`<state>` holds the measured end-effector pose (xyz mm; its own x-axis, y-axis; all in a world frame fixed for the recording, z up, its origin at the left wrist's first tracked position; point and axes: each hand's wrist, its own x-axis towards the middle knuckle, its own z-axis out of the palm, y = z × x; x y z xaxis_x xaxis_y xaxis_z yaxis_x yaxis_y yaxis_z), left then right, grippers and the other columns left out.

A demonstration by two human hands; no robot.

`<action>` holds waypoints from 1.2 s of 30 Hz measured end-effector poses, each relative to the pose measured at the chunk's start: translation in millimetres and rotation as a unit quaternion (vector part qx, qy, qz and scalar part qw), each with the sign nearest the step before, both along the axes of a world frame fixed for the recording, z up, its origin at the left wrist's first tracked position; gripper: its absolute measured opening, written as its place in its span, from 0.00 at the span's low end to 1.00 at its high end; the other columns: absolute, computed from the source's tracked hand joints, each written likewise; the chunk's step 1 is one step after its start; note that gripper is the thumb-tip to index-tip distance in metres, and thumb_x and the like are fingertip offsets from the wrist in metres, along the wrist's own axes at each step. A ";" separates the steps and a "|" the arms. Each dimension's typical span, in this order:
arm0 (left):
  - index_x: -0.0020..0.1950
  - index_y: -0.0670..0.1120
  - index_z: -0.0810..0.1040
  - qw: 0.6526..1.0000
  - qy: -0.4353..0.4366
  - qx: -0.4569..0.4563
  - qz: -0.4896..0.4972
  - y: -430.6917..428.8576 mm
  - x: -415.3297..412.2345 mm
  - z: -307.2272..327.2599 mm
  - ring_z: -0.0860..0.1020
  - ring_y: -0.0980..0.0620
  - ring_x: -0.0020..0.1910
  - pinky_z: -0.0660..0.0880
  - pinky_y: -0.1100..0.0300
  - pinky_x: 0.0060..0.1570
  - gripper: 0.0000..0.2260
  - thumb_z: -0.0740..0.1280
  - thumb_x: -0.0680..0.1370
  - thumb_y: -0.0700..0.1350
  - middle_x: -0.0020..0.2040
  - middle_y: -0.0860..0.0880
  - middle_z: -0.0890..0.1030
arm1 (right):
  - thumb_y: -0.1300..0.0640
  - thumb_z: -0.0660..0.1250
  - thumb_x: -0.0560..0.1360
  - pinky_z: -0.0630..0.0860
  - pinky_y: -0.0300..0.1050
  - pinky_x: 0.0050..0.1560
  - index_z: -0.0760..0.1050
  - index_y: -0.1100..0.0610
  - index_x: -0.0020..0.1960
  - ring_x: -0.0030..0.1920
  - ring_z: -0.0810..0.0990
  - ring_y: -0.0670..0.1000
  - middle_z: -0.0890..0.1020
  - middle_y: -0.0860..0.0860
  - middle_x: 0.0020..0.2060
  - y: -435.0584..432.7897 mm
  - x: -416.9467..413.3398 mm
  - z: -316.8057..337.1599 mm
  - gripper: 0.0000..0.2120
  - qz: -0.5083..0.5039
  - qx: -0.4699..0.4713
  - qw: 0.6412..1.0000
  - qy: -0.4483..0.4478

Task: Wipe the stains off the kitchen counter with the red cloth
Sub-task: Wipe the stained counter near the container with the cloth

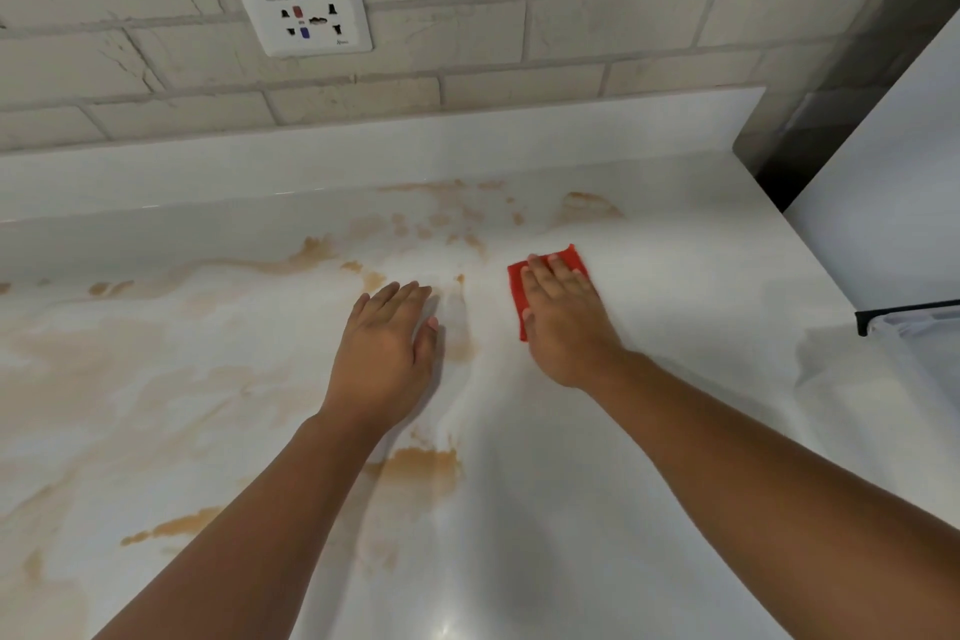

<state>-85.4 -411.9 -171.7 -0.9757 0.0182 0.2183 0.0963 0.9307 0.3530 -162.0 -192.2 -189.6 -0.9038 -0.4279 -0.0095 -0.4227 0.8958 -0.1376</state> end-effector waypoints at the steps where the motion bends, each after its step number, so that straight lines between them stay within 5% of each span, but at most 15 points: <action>1: 0.70 0.42 0.74 1.000 -0.001 -0.001 0.000 0.6 -0.5 0.2 0.71 0.42 0.70 0.64 0.44 0.71 0.21 0.55 0.80 0.49 0.67 0.44 0.77 | 0.50 0.44 0.76 0.54 0.57 0.75 0.65 0.64 0.73 0.74 0.63 0.62 0.67 0.59 0.73 -10.9 5.8 -0.1 0.32 0.028 -0.013 1.000 0.008; 8: 0.71 0.43 0.73 1.000 -0.017 0.004 -0.005 14.5 -7.3 1.2 0.70 0.43 0.71 0.64 0.45 0.72 0.22 0.53 0.81 0.52 0.69 0.44 0.76 | 0.49 0.47 0.82 0.48 0.52 0.77 0.52 0.57 0.79 0.79 0.48 0.52 0.53 0.51 0.79 9.3 58.1 1.6 0.27 0.154 -0.004 0.988 0.010; 15: 0.70 0.43 0.73 1.000 -0.005 0.012 -0.017 33.0 -40.7 6.9 0.69 0.43 0.71 0.63 0.44 0.71 0.20 0.57 0.82 0.50 0.69 0.45 0.76 | 0.46 0.41 0.79 0.50 0.53 0.77 0.53 0.61 0.78 0.78 0.50 0.55 0.54 0.55 0.78 49.8 3.0 -3.5 0.32 0.024 0.007 1.000 0.009; 21: 0.72 0.44 0.72 1.000 0.017 0.021 -0.014 43.9 -74.0 8.2 0.68 0.44 0.72 0.62 0.46 0.73 0.20 0.56 0.82 0.51 0.70 0.46 0.75 | 0.50 0.49 0.77 0.51 0.55 0.76 0.59 0.64 0.76 0.76 0.57 0.60 0.61 0.59 0.76 72.0 -72.6 -4.7 0.31 -0.109 -0.035 0.993 0.018; 26: 0.72 0.45 0.72 0.999 0.024 0.037 0.007 40.5 -86.2 2.1 0.67 0.45 0.73 0.58 0.50 0.73 0.21 0.56 0.82 0.51 0.70 0.46 0.74 | 0.51 0.49 0.82 0.47 0.53 0.77 0.52 0.64 0.78 0.78 0.51 0.58 0.54 0.58 0.78 82.7 -128.6 -4.8 0.28 -0.176 0.016 0.984 -0.004; 36: 0.70 0.43 0.73 0.998 0.044 0.039 0.032 15.7 -90.5 -2.0 0.69 0.45 0.72 0.59 0.51 0.72 0.21 0.57 0.81 0.50 0.69 0.46 0.76 | 0.52 0.49 0.82 0.45 0.50 0.77 0.50 0.61 0.79 0.78 0.49 0.54 0.51 0.54 0.79 31.9 -162.0 -0.2 0.27 -0.118 0.013 0.993 0.001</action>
